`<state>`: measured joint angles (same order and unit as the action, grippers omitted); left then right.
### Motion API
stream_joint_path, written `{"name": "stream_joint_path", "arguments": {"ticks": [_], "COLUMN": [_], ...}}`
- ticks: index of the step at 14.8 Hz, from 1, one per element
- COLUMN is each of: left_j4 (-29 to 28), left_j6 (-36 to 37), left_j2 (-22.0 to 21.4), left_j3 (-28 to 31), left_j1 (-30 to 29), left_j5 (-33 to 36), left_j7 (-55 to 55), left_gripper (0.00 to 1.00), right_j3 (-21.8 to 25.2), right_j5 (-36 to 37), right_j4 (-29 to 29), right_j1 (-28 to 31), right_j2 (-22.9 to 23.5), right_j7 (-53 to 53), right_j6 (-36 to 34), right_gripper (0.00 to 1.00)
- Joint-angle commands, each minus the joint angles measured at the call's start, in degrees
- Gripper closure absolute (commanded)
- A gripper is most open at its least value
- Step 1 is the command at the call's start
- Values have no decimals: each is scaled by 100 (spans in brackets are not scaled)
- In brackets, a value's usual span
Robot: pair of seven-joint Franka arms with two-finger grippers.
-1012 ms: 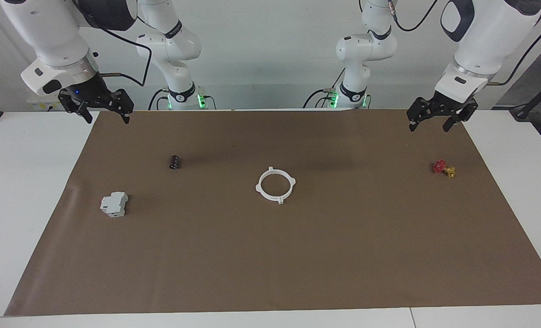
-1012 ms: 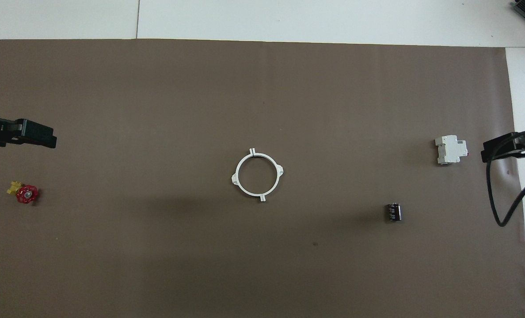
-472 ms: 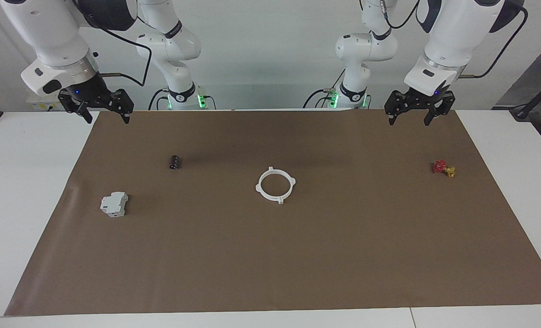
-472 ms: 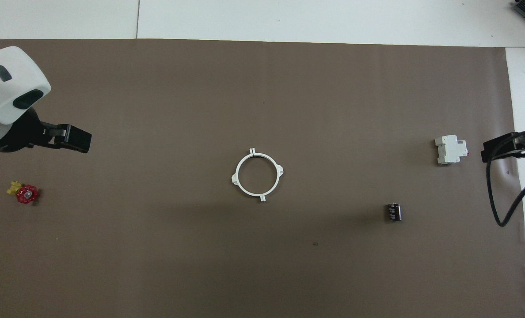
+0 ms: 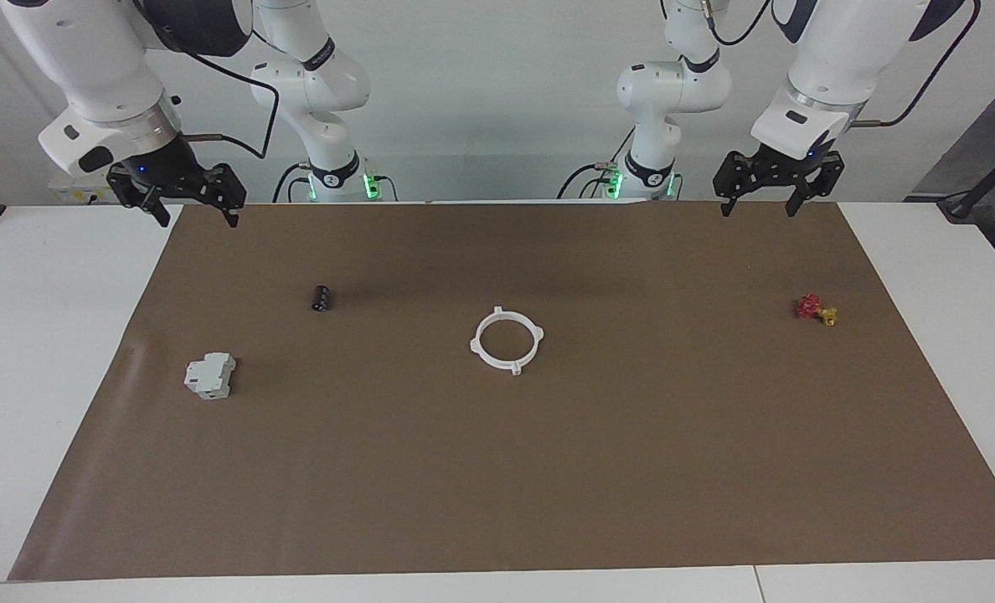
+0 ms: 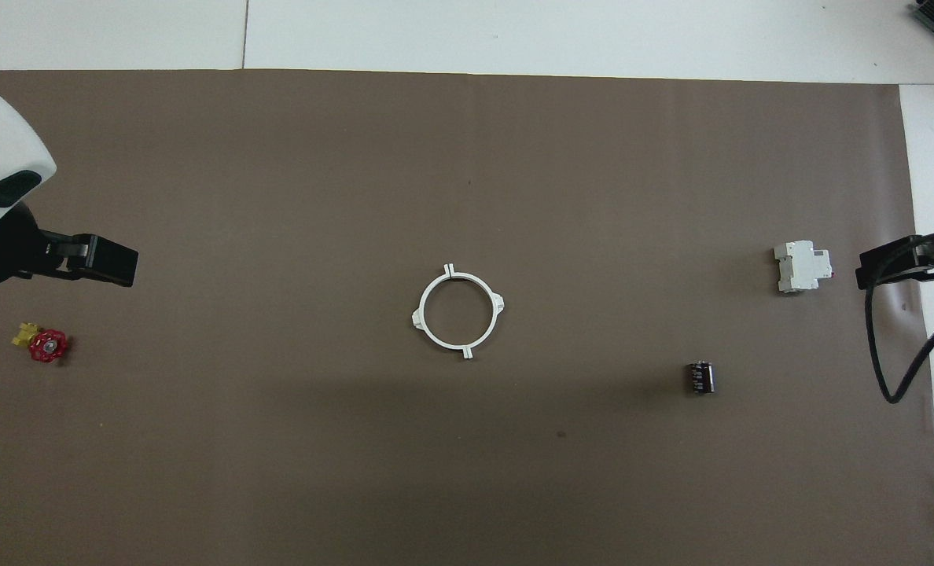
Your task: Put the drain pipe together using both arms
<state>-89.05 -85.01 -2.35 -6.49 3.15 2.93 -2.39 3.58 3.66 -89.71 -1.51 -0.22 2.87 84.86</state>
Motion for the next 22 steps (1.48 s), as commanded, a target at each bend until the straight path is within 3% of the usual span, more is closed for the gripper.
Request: {"name": "stream_joint_path", "arguments": {"ticks": [1,4,8,22], "left_j4": [-367,-596,-561,-544], "left_j6": [37,19,2,-253], "left_j2": [-406,-538,-486,-477], "left_j3": [-63,8,166,192], "left_j1": [-193,272,379,-148], "left_j5": [68,77,77,77], "left_j7": [81,-16,-16,19], "left_gripper": [0,0,0,0], "right_j3": [-15,-15,-15,-15], "right_j5": [-23,-23,-23,-23], "right_j4": [-3,-3,-3,-3], "right_j1": [54,54,54,54], "right_j2": [-22,-13,-13,-13], "right_j7": [153,153,153,153], "right_j6": [4,4,4,4], "right_gripper": [0,0,0,0]}}
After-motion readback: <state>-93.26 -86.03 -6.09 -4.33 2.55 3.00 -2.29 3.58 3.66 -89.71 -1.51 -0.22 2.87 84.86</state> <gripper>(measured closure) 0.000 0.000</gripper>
